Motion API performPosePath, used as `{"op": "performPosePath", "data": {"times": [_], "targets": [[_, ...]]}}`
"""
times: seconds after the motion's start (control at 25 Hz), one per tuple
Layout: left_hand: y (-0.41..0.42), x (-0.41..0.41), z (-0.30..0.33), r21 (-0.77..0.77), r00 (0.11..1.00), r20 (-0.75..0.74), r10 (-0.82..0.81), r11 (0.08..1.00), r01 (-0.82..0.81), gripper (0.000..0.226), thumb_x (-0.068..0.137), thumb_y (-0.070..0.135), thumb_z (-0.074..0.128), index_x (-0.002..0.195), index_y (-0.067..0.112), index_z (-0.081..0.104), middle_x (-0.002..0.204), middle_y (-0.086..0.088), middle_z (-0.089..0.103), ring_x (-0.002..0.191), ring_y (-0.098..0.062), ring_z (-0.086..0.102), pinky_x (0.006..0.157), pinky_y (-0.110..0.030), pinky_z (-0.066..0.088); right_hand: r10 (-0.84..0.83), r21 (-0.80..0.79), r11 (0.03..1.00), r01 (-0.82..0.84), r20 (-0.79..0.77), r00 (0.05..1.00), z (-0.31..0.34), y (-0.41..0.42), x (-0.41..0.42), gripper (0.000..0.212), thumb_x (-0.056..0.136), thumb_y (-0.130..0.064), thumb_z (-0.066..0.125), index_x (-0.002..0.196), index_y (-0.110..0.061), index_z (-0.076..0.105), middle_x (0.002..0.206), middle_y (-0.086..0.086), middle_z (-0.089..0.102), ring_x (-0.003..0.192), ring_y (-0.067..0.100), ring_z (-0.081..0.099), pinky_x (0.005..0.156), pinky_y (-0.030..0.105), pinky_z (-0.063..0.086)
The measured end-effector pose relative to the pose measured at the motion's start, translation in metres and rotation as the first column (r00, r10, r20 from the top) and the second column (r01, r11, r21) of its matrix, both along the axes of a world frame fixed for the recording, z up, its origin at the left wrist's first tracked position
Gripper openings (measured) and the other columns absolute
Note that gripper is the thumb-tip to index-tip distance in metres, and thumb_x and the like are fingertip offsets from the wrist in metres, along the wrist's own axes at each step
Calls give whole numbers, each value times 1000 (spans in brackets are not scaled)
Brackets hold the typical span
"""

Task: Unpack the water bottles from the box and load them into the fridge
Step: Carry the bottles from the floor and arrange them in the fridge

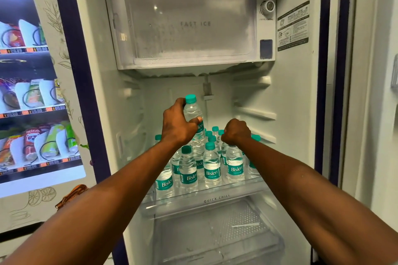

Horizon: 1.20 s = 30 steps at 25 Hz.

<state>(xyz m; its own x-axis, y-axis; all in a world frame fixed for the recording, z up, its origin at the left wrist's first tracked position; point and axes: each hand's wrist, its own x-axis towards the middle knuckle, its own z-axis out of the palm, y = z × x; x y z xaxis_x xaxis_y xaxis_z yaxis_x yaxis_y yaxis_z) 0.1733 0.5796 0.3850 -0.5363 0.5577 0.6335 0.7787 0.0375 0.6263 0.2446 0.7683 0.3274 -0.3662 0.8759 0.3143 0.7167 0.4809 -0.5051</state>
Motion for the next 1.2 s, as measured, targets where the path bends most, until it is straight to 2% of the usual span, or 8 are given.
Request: {"op": "performPosePath", "data": {"times": [0.2, 0.32, 0.48, 0.6, 0.76, 0.92, 1.04, 1.2], "targets": [[-7, 2, 4, 57, 999, 2, -39, 998, 39, 58, 84, 17, 79, 135, 14, 52, 128, -6, 63, 112, -21, 62, 98, -32, 50, 124, 119, 989, -90, -320, 939, 20, -12, 21, 27, 83, -31, 80, 104, -15, 73, 102, 6, 73, 95, 23, 68, 84, 30, 53], [-10, 6, 11, 142, 993, -21, -114, 983, 116, 61, 81, 18, 81, 136, 16, 53, 128, -2, 64, 109, -13, 59, 96, -29, 52, 412, 211, 911, -355, -517, 750, 47, -35, 44, 15, 85, -18, 78, 100, -15, 75, 94, 0, 76, 87, 14, 71, 81, 28, 57], [-7, 16, 25, 69, 966, -21, -258, 963, 259, 64, 78, 20, 84, 136, 18, 57, 123, 2, 67, 105, -12, 64, 92, -27, 55, 587, 59, 713, -698, -595, 549, 83, -58, 73, 17, 100, -31, 58, 111, -24, 69, 97, -1, 73, 88, 13, 69, 73, 26, 53], [-3, 27, 30, 21, 948, -26, -317, 948, 318, 62, 76, 18, 85, 133, 18, 60, 116, 5, 69, 97, -7, 64, 83, -19, 54, 624, 37, 706, -707, -503, 598, 96, -60, 87, 34, 96, -41, 61, 123, -21, 66, 108, 1, 73, 94, 17, 70, 72, 30, 56], [8, 35, 28, 31, 944, 10, -329, 944, 329, 65, 76, 16, 85, 135, 18, 60, 120, 1, 70, 101, -10, 66, 91, -30, 57, 593, 62, 767, -638, -446, 670, 100, -59, 92, 51, 85, -46, 74, 129, -22, 64, 113, 1, 72, 99, 17, 71, 75, 38, 64], [19, 43, 30, 56, 949, 50, -311, 950, 308, 70, 78, 14, 83, 141, 19, 53, 130, -2, 65, 109, -13, 63, 95, -31, 55, 510, 137, 851, -508, -446, 735, 102, -54, 91, 52, 84, -47, 76, 127, -20, 66, 110, 2, 72, 95, 17, 71, 74, 37, 64], [23, 40, 26, 6, 974, 55, -221, 975, 221, 70, 81, 19, 82, 144, 20, 50, 136, -3, 61, 122, -18, 58, 102, -35, 51, 430, 192, 903, -385, -452, 782, 101, -48, 87, 55, 87, -42, 75, 133, -13, 62, 117, -2, 67, 101, 13, 64, 85, 34, 59], [12, 19, -2, -124, 992, -19, -123, 985, 119, 51, 84, 25, 79, 131, 19, 62, 128, -1, 65, 114, -12, 58, 97, -26, 46, 333, 208, 942, -264, -457, 825, 90, -21, 82, 45, 92, -33, 71, 130, -12, 60, 125, 9, 67, 107, 22, 64, 92, 37, 54]]}}
